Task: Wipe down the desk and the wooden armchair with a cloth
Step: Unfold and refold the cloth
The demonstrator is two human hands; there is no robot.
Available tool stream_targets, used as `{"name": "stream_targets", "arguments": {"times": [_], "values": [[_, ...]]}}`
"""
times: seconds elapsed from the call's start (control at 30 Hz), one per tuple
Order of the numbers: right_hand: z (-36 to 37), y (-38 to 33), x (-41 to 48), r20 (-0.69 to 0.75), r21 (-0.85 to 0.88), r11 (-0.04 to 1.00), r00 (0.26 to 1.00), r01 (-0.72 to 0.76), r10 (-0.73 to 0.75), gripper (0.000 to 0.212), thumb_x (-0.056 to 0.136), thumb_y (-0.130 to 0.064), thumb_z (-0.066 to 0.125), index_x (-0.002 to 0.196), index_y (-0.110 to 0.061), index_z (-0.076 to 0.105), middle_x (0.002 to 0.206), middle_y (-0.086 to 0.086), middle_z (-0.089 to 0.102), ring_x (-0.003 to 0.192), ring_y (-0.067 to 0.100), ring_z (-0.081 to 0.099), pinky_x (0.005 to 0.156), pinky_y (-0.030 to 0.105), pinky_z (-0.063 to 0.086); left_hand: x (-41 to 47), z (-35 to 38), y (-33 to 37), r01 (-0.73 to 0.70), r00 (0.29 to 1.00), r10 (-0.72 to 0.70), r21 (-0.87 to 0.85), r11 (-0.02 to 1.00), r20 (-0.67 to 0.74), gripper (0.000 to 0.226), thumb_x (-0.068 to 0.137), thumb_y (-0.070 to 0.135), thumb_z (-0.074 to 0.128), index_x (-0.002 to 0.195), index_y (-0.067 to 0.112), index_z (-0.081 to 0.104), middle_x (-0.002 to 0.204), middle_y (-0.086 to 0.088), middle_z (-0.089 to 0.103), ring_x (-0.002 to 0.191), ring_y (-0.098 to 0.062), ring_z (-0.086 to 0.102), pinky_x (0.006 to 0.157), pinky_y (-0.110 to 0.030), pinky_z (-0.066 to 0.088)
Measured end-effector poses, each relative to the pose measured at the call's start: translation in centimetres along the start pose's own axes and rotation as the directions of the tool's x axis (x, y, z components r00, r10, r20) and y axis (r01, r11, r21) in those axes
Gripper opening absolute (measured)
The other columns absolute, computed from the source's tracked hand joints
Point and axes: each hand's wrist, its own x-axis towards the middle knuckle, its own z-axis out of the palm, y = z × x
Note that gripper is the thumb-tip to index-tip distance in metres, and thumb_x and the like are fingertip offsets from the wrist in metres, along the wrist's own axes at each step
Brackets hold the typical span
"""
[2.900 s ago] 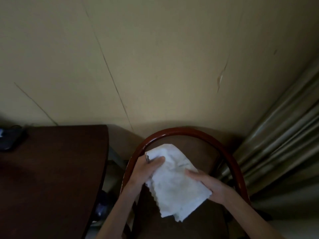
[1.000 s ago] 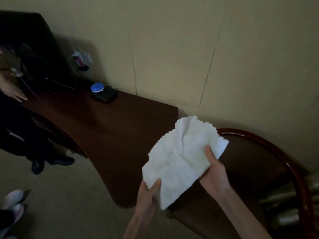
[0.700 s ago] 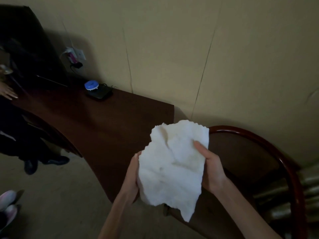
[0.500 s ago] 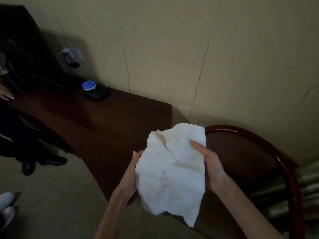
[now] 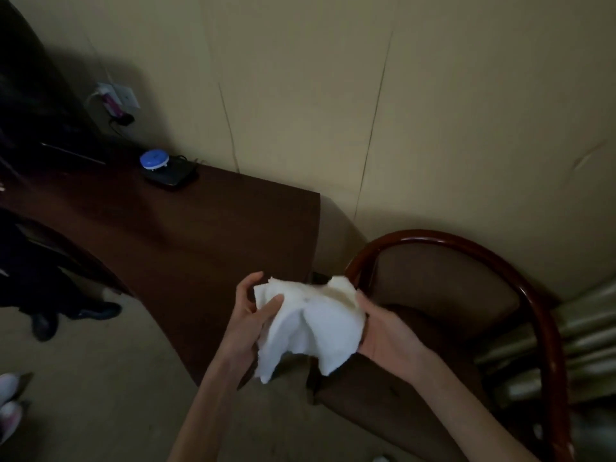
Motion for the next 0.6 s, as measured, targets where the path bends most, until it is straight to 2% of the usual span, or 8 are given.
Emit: {"name": "stream_targets", "arguments": {"times": [0.03,0.1,0.17,0.23,0.3,0.37,0.47,0.6], "values": [[-0.2,0.6,0.2,-0.057,-0.076,0.997,0.998,0.001,-0.005,0.071,0.083,-0.027,0.064,0.147,-0.014,0.035,0.125,0.009,0.065,0.110,0.028,0.065,0.084,0.042,0.056,-0.1,-0.2,-0.1,0.010,1.000,-0.010,0.001,1.000,0.015,0.063,0.074,0.030,0.082,0.124,0.048,0.049,0.115,-0.010,0.068,0.100,-0.034,0.070,0.076,-0.047,0.058],[-0.5,1.0,0.2,-0.141,-0.217,0.976,0.988,0.028,-0.060,0.102,0.073,-0.015,0.078,0.152,-0.033,0.016,0.132,0.004,0.056,0.112,0.025,0.062,0.086,0.043,0.056,-0.3,-0.8,-0.4,0.023,0.998,-0.024,0.016,1.000,0.052,0.057,0.079,0.024,0.077,0.125,0.043,0.048,0.113,-0.011,0.067,0.098,-0.034,0.070,0.074,-0.045,0.058],[-0.6,0.5,0.1,-0.127,-0.311,0.946,0.982,0.092,-0.137,0.113,0.067,-0.012,0.085,0.146,-0.051,0.014,0.135,0.000,0.053,0.114,0.022,0.061,0.085,0.039,0.057,-0.4,-1.4,-0.7,0.010,0.997,-0.015,0.069,0.998,0.072,0.047,0.085,0.018,0.070,0.125,0.033,0.050,0.114,-0.012,0.063,0.094,-0.030,0.070,0.072,-0.043,0.058],[-0.6,-0.1,0.2,-0.068,-0.392,0.906,0.977,0.160,-0.202,0.092,0.072,-0.013,0.083,0.138,-0.052,0.033,0.133,-0.002,0.054,0.114,0.023,0.063,0.086,0.040,0.057,-0.5,-1.8,-0.9,0.011,0.995,-0.019,0.082,0.997,0.101,0.038,0.087,0.016,0.066,0.121,0.024,0.053,0.117,-0.014,0.059,0.092,-0.028,0.068,0.074,-0.044,0.058],[-0.3,-0.3,0.4,0.020,-0.500,0.834,0.966,0.233,-0.258,0.061,0.084,-0.015,0.073,0.132,-0.042,0.049,0.132,0.001,0.056,0.111,0.017,0.065,0.088,0.038,0.057,-0.7,-1.7,-1.1,0.021,0.990,-0.028,0.053,0.998,0.139,0.036,0.088,0.021,0.067,0.122,0.019,0.055,0.122,-0.011,0.058,0.099,-0.027,0.067,0.079,-0.045,0.056],[-0.3,-0.4,0.5,0.080,-0.618,0.741,0.958,0.263,-0.274,0.046,0.089,-0.021,0.067,0.128,-0.042,0.053,0.132,-0.003,0.055,0.109,0.007,0.063,0.089,0.032,0.056,-0.9,-1.3,-1.2,-0.012,0.988,-0.005,0.107,0.994,0.155,0.044,0.085,0.032,0.072,0.125,0.022,0.057,0.127,-0.002,0.060,0.111,-0.024,0.064,0.085,-0.042,0.056],[-0.5,-0.9,0.8,0.094,-0.801,0.561,0.969,0.210,-0.229,0.064,0.080,-0.035,0.077,0.133,-0.048,0.043,0.133,-0.018,0.048,0.117,0.004,0.054,0.095,0.033,0.053,-0.9,-0.8,-0.8,-0.059,0.993,0.014,0.397,0.916,0.115,0.056,0.073,0.047,0.079,0.124,0.042,0.056,0.123,0.017,0.058,0.111,-0.004,0.060,0.082,-0.027,0.057],[-0.3,-0.5,1.9,0.045,-0.973,0.200,0.947,0.113,-0.317,0.082,0.077,-0.040,0.078,0.145,-0.034,0.032,0.144,-0.014,0.039,0.131,0.011,0.038,0.104,0.036,0.041,-0.4,-0.7,-0.9,-0.107,0.989,0.038,0.512,0.852,0.143,0.067,0.072,0.029,0.084,0.130,0.037,0.050,0.124,0.016,0.053,0.101,0.012,0.056,0.071,-0.009,0.050]]}}
